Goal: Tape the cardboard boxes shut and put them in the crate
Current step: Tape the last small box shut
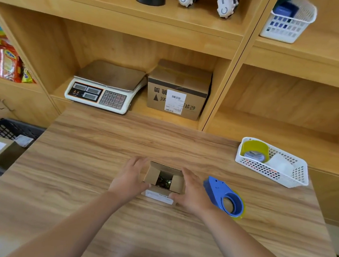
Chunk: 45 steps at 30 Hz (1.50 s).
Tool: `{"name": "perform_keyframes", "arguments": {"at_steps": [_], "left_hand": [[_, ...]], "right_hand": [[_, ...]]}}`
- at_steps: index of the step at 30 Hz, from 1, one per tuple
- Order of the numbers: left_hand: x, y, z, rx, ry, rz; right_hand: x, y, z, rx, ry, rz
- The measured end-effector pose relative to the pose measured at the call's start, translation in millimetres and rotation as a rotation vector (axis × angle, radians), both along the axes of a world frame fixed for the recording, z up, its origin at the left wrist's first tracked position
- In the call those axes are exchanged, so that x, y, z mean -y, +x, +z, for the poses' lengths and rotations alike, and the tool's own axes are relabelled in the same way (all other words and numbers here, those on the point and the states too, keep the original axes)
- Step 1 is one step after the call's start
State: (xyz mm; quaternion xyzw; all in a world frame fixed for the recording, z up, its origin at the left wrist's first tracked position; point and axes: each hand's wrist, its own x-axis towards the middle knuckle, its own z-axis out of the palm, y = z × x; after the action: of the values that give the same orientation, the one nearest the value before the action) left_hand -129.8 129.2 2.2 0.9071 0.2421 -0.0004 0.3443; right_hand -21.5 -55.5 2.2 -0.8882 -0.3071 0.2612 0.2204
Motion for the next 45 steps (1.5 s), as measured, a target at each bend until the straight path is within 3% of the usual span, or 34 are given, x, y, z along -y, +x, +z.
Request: {"name": "perform_keyframes", "arguments": {"at_steps": [8, 14, 23, 31, 43, 45], "left_hand": [[-21.2, 21.8, -6.6, -0.125, 0.069, -0.218], [-23.3, 36.9, -16.6, -0.184, 0.229, -0.343], [-35.9, 30.4, -49.8, 0.056, 0.334, -0.438], [-28.4, 18.8, -62.8, 0.084, 0.606, -0.471], [-0.4, 13.9, -61.9, 0.098, 0.585, -0.568], [3.4, 6.4, -65.2, -0.030, 0.594, -0.574]], "right_hand": [[-5.5, 2.0, -3.7, 0.010, 0.069, -0.078], [-9.3, 4.2, -16.9, 0.197, 0.002, -0.047], [-4.8, 8.7, -43.8, 0.591, 0.029, 0.175], [-5.7, 4.5, -51.5, 0.685, 0.060, 0.225], [-8.8, 4.1, -54.4, 0.771, -0.038, 0.273], [-9.1, 2.7, -49.7, 0.688, -0.106, 0.277]]}}
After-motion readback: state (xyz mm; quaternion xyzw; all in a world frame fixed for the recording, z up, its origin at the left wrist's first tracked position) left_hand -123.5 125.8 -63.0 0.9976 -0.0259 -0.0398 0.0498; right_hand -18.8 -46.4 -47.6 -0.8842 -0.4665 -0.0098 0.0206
